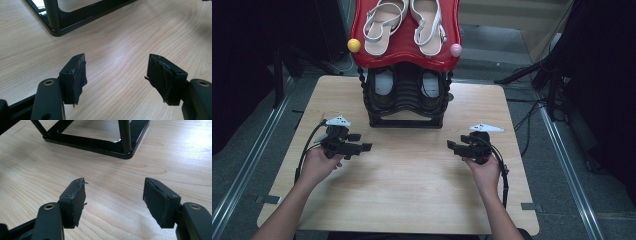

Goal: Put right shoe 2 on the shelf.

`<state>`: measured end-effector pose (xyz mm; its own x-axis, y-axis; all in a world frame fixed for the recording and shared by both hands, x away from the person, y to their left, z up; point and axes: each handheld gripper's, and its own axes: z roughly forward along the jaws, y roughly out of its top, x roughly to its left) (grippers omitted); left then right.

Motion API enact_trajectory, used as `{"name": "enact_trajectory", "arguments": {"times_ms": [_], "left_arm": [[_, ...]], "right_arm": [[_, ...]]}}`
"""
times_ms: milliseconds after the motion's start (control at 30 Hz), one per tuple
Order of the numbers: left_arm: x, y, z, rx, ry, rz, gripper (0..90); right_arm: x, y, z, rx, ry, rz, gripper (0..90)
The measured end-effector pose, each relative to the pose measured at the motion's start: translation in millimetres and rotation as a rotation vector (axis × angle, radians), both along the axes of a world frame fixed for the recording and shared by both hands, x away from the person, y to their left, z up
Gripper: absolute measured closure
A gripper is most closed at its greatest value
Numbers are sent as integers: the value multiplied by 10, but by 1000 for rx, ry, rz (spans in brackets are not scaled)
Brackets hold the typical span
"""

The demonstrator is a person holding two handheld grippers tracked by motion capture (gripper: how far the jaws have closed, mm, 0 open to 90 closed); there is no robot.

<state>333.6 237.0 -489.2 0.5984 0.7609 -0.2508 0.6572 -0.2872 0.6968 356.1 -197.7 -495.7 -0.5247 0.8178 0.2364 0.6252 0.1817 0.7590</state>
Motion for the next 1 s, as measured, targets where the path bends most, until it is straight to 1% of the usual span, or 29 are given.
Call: {"name": "enact_trajectory", "arguments": {"times_ms": [133,533,767,900,1000], "left_arm": [[1,2,1,-3,2,2,319],[5,-9,-12,8,15,-2,309],[6,-21,-24,21,21,-6,305],[13,-23,-30,18,22,-2,303],[19,-45,-41,27,27,-10,299]], "right_arm": [[4,-13,1,-2,-3,-5,357],[4,-32,12,-5,-12,-11,356],[1,-42,19,-21,-20,-22,357],[-2,-47,22,-19,-22,-19,357],[1,-46,12,-26,-17,-12,351]]}}
